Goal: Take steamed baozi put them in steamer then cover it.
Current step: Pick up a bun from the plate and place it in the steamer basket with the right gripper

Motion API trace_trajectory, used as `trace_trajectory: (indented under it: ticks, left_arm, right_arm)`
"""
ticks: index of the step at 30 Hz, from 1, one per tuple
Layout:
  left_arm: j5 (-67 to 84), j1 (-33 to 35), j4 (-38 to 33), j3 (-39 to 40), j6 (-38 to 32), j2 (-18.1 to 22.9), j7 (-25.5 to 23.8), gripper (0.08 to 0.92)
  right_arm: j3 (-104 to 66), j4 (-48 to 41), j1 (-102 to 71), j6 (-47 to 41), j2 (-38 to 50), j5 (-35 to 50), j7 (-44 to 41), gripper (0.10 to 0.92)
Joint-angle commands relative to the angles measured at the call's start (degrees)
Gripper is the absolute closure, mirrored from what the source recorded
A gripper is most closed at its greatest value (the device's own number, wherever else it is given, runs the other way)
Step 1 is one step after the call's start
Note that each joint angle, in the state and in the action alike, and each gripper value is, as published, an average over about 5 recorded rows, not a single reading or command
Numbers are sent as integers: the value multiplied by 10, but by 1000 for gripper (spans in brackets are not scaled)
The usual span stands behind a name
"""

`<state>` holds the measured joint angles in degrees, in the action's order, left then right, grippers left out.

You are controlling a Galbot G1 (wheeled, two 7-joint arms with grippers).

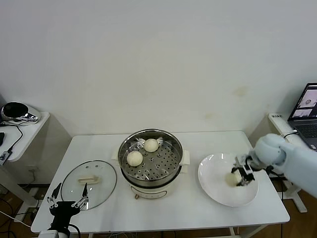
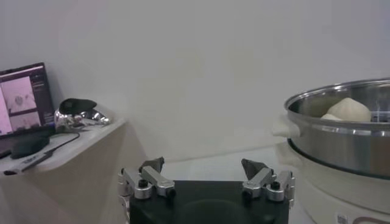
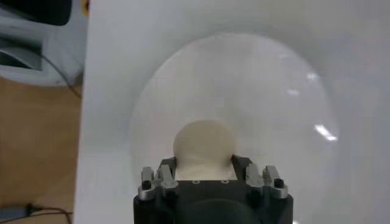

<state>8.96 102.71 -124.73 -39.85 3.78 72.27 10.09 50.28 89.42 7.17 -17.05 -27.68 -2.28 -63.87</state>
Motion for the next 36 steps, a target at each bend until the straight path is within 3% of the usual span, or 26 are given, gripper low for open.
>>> trace_trajectory:
  ticks: [1, 10, 19, 28, 36]
  left_arm:
    - [1, -1, -1, 0, 0, -1, -1, 177]
    - [4, -5, 0, 0, 0, -1, 0, 177]
    - [8, -7, -4, -8, 0, 3, 0, 177]
    - [13, 0, -17, -18, 1, 9, 0, 177]
    - [15, -2, -14, -21, 1, 12, 1, 177]
  right_arm:
    - [58, 0, 190, 1, -26, 78, -9, 440]
    - [147, -15, 363, 16, -157, 155, -19, 440]
    - [198, -21, 353, 99, -311, 209, 12, 440]
    - [232, -107, 273, 276, -432, 83, 42, 431]
    - [248, -135, 234, 358, -463, 23, 38, 423]
